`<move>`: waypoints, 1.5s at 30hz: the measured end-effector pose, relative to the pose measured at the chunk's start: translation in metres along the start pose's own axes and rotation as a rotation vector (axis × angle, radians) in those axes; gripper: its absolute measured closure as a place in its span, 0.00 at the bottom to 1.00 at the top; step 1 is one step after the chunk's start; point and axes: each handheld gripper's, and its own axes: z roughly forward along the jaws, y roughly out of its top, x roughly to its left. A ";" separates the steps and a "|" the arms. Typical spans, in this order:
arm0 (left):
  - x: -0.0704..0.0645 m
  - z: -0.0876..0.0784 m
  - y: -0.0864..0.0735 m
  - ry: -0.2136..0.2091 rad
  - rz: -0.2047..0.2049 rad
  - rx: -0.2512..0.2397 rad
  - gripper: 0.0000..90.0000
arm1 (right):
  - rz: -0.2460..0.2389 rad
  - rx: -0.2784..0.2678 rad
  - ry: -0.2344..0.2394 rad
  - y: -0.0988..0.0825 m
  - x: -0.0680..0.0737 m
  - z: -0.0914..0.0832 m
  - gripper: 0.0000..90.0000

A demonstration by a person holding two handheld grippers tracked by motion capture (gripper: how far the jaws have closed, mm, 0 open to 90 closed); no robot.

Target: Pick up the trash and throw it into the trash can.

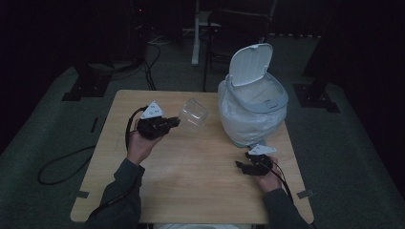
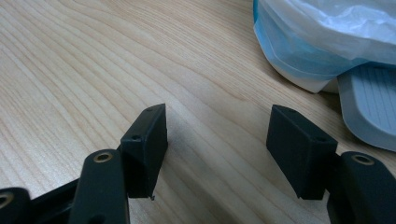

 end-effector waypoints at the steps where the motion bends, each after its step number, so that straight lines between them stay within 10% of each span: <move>1: 0.000 -0.001 0.002 0.001 0.004 0.000 0.94 | 0.000 0.000 0.000 0.000 0.000 0.000 0.42; 45: -0.006 -0.004 0.056 -0.026 0.069 -0.052 0.94 | -0.001 0.003 0.004 0.000 0.000 0.000 0.40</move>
